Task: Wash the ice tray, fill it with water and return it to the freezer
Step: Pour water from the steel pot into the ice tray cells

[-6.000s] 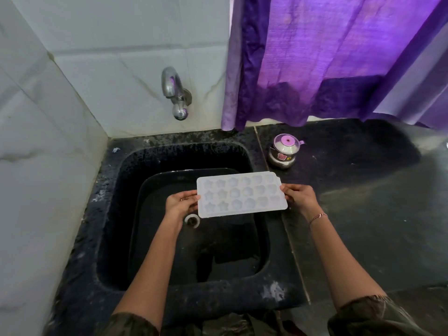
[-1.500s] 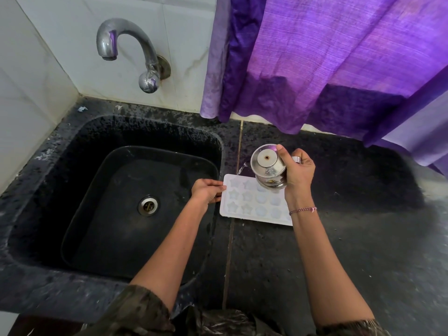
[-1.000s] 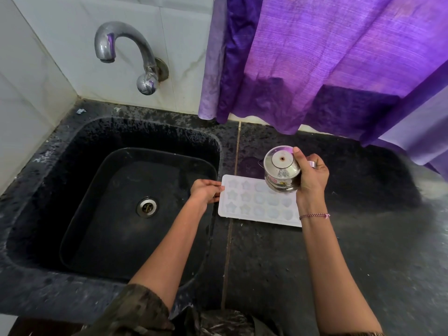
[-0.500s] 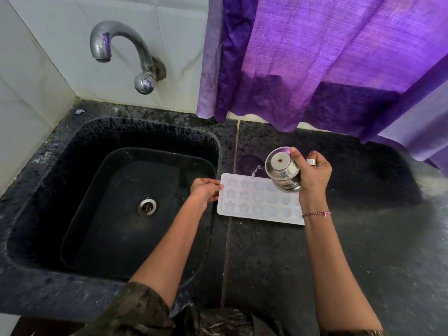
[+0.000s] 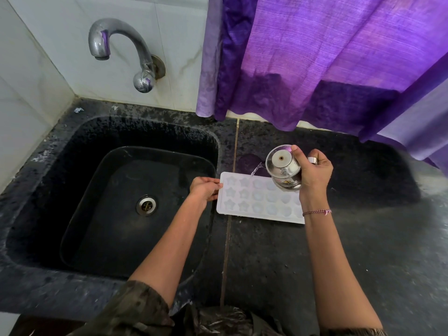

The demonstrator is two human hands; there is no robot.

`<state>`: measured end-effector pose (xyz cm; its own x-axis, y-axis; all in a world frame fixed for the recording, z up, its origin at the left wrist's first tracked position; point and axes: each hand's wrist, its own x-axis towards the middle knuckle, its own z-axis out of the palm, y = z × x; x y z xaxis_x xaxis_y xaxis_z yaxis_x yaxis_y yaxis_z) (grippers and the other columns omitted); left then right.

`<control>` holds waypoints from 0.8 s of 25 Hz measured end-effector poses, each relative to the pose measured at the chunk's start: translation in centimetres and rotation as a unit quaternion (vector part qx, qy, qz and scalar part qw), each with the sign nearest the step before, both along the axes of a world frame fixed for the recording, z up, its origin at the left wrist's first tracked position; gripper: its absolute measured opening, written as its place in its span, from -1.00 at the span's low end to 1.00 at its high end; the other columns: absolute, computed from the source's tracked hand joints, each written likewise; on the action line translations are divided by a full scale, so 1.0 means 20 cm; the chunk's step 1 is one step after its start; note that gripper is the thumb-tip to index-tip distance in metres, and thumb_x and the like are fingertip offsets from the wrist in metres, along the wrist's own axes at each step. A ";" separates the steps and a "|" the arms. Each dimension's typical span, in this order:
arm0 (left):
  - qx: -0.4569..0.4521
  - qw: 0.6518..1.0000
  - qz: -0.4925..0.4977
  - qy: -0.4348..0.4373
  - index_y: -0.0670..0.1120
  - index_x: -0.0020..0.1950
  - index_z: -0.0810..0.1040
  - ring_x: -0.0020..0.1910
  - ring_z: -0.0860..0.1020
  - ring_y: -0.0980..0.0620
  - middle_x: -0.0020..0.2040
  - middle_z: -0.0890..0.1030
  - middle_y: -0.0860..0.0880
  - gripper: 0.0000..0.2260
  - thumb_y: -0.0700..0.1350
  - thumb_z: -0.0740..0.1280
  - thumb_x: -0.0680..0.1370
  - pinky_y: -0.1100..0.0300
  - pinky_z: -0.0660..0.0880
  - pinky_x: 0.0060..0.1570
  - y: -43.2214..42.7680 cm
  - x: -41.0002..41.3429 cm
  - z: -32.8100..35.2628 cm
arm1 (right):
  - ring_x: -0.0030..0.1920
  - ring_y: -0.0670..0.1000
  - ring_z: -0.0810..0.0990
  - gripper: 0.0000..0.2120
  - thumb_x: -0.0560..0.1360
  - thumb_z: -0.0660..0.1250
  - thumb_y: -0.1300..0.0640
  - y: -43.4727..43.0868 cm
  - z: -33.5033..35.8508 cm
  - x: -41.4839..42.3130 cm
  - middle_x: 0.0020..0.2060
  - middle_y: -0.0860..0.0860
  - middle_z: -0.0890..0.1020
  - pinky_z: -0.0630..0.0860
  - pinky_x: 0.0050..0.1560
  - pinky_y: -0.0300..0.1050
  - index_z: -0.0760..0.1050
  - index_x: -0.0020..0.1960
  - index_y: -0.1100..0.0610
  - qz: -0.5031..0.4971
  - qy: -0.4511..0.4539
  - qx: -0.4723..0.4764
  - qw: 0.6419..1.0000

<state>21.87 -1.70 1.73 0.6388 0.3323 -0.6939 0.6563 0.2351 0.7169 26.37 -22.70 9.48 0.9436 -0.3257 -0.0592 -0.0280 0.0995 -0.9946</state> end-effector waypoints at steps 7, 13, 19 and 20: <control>-0.001 1.000 0.002 -0.003 -0.29 0.09 0.56 -0.07 0.58 -0.03 0.10 0.63 -0.22 -0.80 -0.36 0.38 0.47 0.17 0.53 -0.15 0.00 0.00 0.01 | -0.41 -0.11 0.45 -0.53 0.37 0.49 0.23 -0.05 0.01 -0.01 -0.52 -0.10 0.43 0.46 -0.36 -0.26 0.20 -0.45 0.03 -0.032 0.019 0.139 0.990; -0.001 1.000 0.001 -0.005 -0.30 0.10 0.55 -0.07 0.58 -0.03 0.11 0.62 -0.23 -0.80 -0.36 0.36 0.48 0.16 0.52 -0.14 0.00 0.00 0.01 | -0.36 -0.07 0.48 -0.52 0.35 0.51 0.21 -0.12 0.02 -0.01 -0.46 -0.06 0.44 0.49 -0.29 -0.21 0.23 -0.50 0.02 -0.041 0.015 0.144 0.989; -0.001 1.000 -0.004 -0.003 -0.30 0.11 0.56 -0.07 0.58 -0.03 0.11 0.62 -0.23 -0.79 -0.36 0.36 0.48 0.16 0.53 -0.14 0.00 0.00 0.00 | -0.34 -0.03 0.41 -0.54 0.32 0.53 0.14 -0.19 0.01 -0.01 -0.43 0.01 0.39 0.46 -0.26 -0.12 0.23 -0.45 0.02 -0.034 0.014 0.042 0.998; -0.002 1.000 -0.003 -0.003 -0.29 0.10 0.56 -0.06 0.58 -0.03 0.11 0.62 -0.23 -0.80 -0.36 0.36 0.48 0.16 0.53 -0.15 0.00 0.00 0.00 | -0.33 -0.02 0.41 -0.55 0.32 0.54 0.13 -0.19 0.01 -0.01 -0.42 0.02 0.39 0.47 -0.25 -0.10 0.24 -0.44 0.03 -0.031 0.018 0.025 0.999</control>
